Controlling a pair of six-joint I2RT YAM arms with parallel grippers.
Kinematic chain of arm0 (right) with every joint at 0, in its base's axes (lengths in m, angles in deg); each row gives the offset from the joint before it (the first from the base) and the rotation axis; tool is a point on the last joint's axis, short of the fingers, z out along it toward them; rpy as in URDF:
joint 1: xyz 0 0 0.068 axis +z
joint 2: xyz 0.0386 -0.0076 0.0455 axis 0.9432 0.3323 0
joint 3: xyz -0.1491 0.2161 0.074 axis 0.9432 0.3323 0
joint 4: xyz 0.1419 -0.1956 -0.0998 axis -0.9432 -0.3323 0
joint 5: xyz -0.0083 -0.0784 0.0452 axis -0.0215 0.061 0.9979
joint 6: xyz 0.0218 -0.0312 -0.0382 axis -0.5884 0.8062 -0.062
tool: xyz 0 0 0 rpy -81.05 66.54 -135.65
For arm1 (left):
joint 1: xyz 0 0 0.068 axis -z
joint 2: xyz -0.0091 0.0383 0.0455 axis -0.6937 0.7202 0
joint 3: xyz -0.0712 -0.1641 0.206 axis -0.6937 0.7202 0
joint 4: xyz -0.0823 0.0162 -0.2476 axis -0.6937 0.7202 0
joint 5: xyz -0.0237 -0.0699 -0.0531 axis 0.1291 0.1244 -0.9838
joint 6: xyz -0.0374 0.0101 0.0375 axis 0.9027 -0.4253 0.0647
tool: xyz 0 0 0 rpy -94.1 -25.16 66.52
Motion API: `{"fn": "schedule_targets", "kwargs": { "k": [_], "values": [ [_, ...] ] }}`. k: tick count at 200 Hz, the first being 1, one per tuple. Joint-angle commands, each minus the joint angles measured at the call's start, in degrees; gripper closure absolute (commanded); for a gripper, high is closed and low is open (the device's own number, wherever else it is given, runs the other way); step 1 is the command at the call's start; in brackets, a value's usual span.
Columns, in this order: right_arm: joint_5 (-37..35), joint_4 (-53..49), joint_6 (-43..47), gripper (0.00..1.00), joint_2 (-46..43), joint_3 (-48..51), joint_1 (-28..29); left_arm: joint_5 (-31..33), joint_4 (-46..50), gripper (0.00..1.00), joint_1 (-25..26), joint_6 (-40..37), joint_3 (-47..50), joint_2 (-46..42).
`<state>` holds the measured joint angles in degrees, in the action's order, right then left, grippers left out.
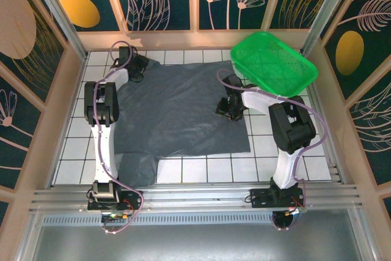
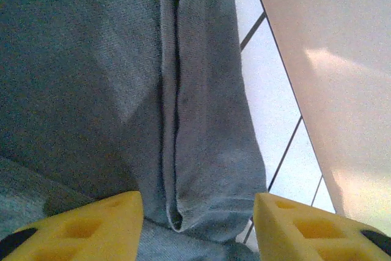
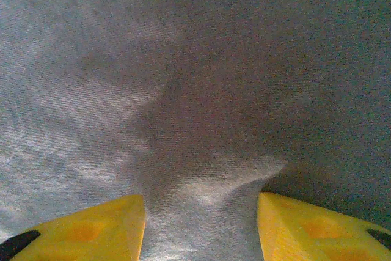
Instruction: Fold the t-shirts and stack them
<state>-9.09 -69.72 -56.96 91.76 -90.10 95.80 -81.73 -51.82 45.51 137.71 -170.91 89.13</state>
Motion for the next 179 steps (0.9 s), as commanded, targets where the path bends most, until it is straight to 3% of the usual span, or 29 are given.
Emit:
{"fn": "schedule_targets", "kwargs": {
  "k": [1,62,132,179],
  "values": [
    [0.2,-0.8,0.3,0.48,-1.0,0.9,0.2,0.0,-0.8,0.53,0.7,1.2,-2.1,2.4],
    [0.3,-0.8,0.5,0.48,-0.4,0.8,0.1,0.0,1.1,0.71,1.3,1.0,-9.8,6.4],
    [-0.4,-3.4,3.5,0.48,6.9,-5.7,-4.7,-0.9,9.5,0.7,0.3,0.3,-28.9,18.6],
    [-0.7,-6.1,5.7,0.48,12.1,-13.5,-6.4,-3.3,6.8,0.7,-3.7,2.1,-32.4,22.1]
  ]
}}
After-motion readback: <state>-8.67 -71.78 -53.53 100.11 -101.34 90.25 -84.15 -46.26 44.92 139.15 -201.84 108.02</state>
